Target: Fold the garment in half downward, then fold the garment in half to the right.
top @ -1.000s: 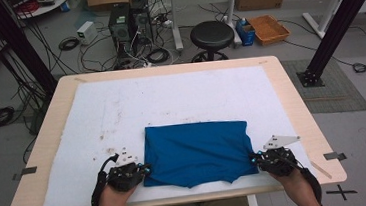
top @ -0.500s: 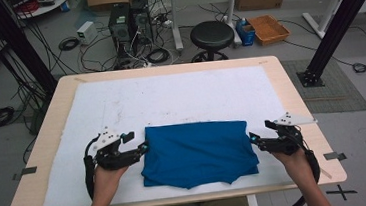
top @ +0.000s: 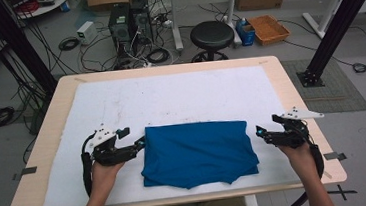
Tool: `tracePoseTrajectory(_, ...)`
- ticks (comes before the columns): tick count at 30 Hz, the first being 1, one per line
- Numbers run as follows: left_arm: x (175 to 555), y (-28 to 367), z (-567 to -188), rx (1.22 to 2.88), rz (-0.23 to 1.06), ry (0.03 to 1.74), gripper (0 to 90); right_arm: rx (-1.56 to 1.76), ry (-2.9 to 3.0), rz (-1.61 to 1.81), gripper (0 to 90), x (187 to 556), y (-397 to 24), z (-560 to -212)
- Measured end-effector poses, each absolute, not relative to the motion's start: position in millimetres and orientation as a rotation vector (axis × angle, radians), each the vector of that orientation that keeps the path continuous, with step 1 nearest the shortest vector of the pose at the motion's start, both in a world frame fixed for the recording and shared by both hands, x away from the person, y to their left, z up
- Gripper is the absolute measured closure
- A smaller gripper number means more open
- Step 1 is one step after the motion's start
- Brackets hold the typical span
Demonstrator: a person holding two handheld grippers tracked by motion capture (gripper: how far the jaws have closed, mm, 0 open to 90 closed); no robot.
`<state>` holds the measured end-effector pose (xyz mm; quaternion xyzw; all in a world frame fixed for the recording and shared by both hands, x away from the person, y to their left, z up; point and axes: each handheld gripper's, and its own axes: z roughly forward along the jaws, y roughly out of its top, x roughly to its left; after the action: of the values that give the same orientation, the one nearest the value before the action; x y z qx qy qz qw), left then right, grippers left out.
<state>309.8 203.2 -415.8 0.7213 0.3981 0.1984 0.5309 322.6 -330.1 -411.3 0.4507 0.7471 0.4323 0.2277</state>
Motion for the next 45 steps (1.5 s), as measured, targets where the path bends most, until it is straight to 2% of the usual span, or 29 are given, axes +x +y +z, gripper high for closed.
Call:
tracePoseTrajectory(9,310.5,204.4,-416.3,1.725,0.468,0.970,27.9,1.264,2.041,1.185,20.6,319.2,-339.0,-414.7)
tracePoseTrajectory(23,305.1,190.9,-419.8,1.824,0.451,1.000,28.1,1.243,2.061,1.177,20.6,313.4,-335.8,-418.6)
tracePoseTrajectory(37,270.8,174.6,-438.8,1.916,0.332,1.160,27.9,1.204,2.089,1.192,20.6,315.0,-325.3,-419.2)
tracePoseTrajectory(42,258.6,164.2,-444.6,2.000,0.391,1.181,28.3,1.171,2.122,1.184,20.6,316.5,-314.8,-419.5)
tracePoseTrajectory(45,252.3,157.6,-447.5,2.052,0.454,1.166,34.7,1.157,2.138,1.182,20.6,317.3,-310.0,-419.8)
